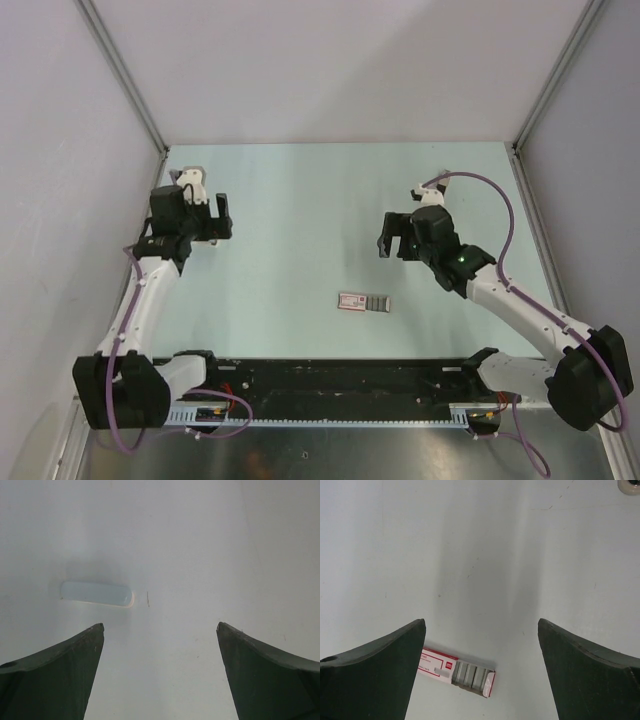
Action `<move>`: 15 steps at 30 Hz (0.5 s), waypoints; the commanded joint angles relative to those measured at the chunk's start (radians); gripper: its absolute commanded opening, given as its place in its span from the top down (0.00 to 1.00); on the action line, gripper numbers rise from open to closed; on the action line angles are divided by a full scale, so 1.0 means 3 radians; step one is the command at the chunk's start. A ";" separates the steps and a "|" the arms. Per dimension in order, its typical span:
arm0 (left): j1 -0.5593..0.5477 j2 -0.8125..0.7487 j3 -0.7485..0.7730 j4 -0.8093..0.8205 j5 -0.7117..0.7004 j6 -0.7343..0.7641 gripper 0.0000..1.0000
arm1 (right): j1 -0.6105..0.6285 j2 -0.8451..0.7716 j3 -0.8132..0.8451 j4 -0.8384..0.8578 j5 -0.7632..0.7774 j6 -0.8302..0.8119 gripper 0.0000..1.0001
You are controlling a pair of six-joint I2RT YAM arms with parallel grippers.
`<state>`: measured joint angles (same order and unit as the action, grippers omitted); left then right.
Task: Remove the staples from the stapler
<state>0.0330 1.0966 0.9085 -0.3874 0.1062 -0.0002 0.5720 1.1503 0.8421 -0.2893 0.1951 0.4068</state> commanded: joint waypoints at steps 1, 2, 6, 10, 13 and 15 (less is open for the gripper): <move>0.0021 0.0231 -0.0012 0.0133 -0.0202 -0.0030 0.01 | 0.0084 0.0000 0.0148 -0.0039 0.0146 -0.0121 0.01; 0.0019 0.0300 0.0004 0.0144 -0.0237 -0.0063 0.01 | 0.0114 0.0000 0.0148 -0.0054 0.0175 -0.0143 0.01; 0.0019 0.0540 0.0051 0.0186 -0.0427 -0.0320 0.01 | 0.0242 0.0018 0.0148 -0.0103 0.0346 -0.0230 0.01; 0.0024 0.0737 0.0012 0.0210 -0.0478 -0.0627 0.01 | 0.0372 0.0055 0.0147 -0.0130 0.0456 -0.0257 0.01; 0.0049 0.0899 -0.0039 0.0235 -0.0349 -0.0798 0.00 | 0.0473 0.0100 0.0144 -0.0120 0.0536 -0.0286 0.01; 0.0060 0.1007 -0.0044 0.0244 -0.0288 -0.0860 0.00 | 0.0530 0.0120 0.0143 -0.0105 0.0568 -0.0315 0.01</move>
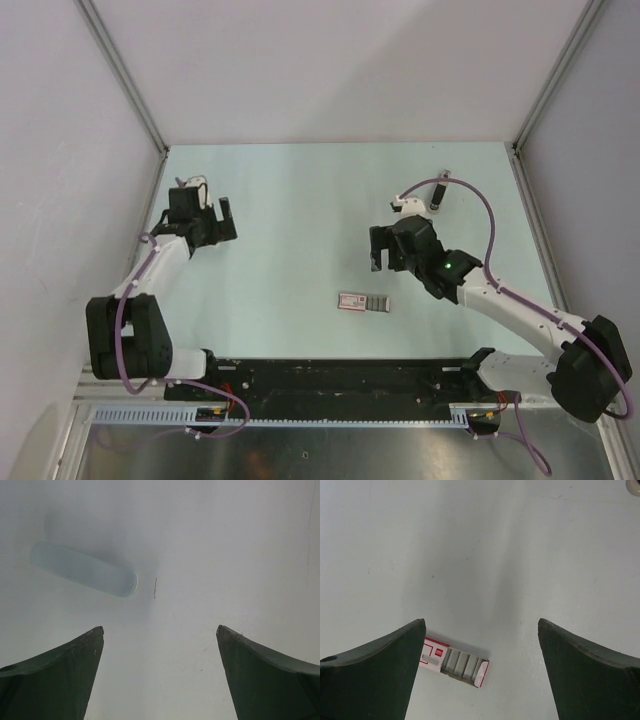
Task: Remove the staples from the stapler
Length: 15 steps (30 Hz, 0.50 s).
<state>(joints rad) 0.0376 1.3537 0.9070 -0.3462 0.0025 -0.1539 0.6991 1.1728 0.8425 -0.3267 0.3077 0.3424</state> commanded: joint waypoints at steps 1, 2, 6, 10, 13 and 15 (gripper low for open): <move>0.0047 0.0196 -0.0028 0.0111 0.0063 -0.0362 0.01 | 0.0128 0.0052 0.0142 0.0027 0.0202 -0.0117 0.01; 0.0050 0.0245 -0.0009 0.0116 0.0061 -0.0372 0.01 | 0.0149 0.0060 0.0142 0.0034 0.0210 -0.0131 0.01; 0.0112 0.0453 0.0112 0.0117 0.0063 -0.0417 0.01 | 0.0206 0.0063 0.0135 0.0078 0.0196 -0.0183 0.01; 0.0229 0.0600 0.0192 0.0119 0.0096 -0.0511 0.01 | 0.0240 0.0055 0.0132 0.0163 0.0130 -0.0224 0.01; 0.0274 0.0685 0.0218 0.0119 0.0067 -0.0560 0.00 | 0.0242 0.0073 0.0132 0.0265 0.0086 -0.0265 0.01; 0.0292 0.0765 0.0253 0.0117 0.0044 -0.0594 0.01 | 0.0246 0.0099 0.0131 0.0336 0.0062 -0.0289 0.01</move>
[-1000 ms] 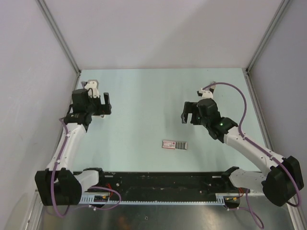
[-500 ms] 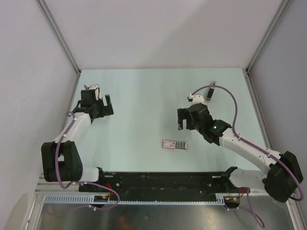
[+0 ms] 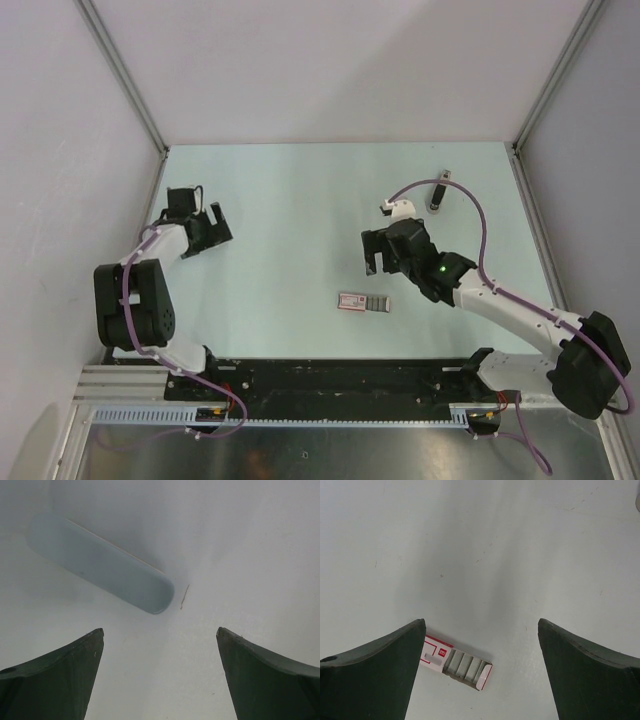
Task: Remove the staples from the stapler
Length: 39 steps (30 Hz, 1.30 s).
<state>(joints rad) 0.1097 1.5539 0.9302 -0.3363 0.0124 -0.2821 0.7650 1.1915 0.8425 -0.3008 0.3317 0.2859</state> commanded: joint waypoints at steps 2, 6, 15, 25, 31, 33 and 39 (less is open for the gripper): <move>0.0058 0.0169 0.0224 0.0083 -0.0019 -0.0199 0.01 | 0.0024 0.0088 0.0132 0.0308 -0.0041 -0.0130 0.01; 0.0063 0.0307 0.0322 0.0081 -0.0105 -0.0222 0.01 | 0.0024 0.0236 0.0132 0.0394 -0.0042 -0.0166 0.00; 0.0204 0.0524 0.0555 0.0083 -0.0079 -0.0277 0.14 | 0.0029 0.0388 0.0122 0.0519 -0.0128 -0.0180 0.01; 0.0232 0.0616 0.0544 0.0089 0.0151 -0.0135 0.48 | 0.0031 0.0394 0.0122 0.0557 -0.0162 -0.0201 0.01; 0.0089 0.0502 0.0446 0.0086 0.0251 0.0097 0.71 | 0.0038 0.0361 0.0122 0.0545 -0.0185 -0.0191 0.02; -0.0017 0.0408 0.0384 0.0086 0.0314 0.0180 0.74 | 0.0041 0.0337 0.0122 0.0534 -0.0183 -0.0189 0.03; -0.0539 -0.0049 0.0107 0.0083 0.0605 0.0388 0.80 | 0.0048 0.0232 0.0121 0.0457 -0.0141 -0.0181 0.04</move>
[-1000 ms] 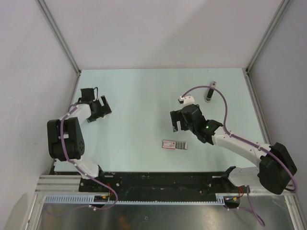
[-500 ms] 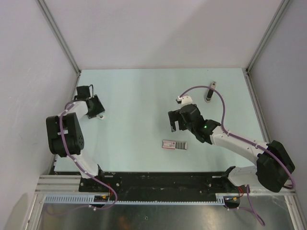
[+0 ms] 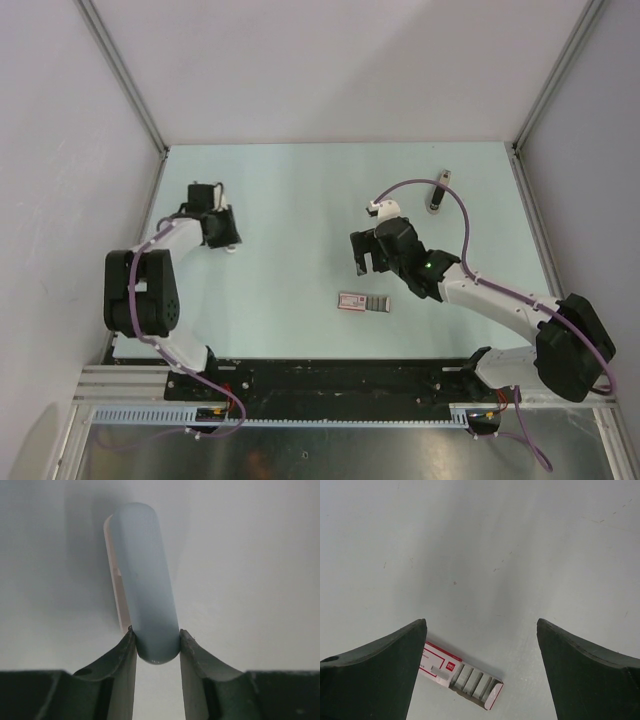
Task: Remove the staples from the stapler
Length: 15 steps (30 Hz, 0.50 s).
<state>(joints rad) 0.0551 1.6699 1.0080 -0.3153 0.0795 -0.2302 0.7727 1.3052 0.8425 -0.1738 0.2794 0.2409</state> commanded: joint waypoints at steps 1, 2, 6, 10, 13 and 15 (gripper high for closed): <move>-0.0439 -0.0516 -0.0199 0.0008 0.0454 0.0228 0.81 | 0.0025 -0.0165 0.0121 0.0015 0.0044 -0.0026 0.04; -0.0526 -0.0597 -0.0246 -0.0002 0.0519 0.0237 0.81 | 0.0026 -0.0182 0.0121 -0.0005 0.0055 -0.0023 0.04; -0.0899 -0.0893 -0.0460 -0.0034 0.0663 0.0279 0.82 | 0.0029 -0.0222 0.0122 -0.0061 0.0110 -0.0018 0.04; -0.1319 -0.1019 -0.0707 -0.0035 0.0612 0.0352 0.82 | 0.0031 -0.0211 0.0119 -0.0086 0.0146 0.0007 0.05; -0.1517 -0.0955 -0.0843 -0.0024 0.0666 0.0329 0.81 | 0.0028 -0.0181 0.0116 -0.0095 0.0170 0.0026 0.05; -0.1572 -0.0902 -0.0890 0.0017 0.0765 0.0314 0.80 | 0.0031 -0.0165 0.0114 -0.0094 0.0184 0.0036 0.05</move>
<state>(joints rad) -0.3840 1.3895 0.7712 -0.3321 0.2512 -0.1638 0.7761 1.2617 0.8425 -0.2043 0.3038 0.2424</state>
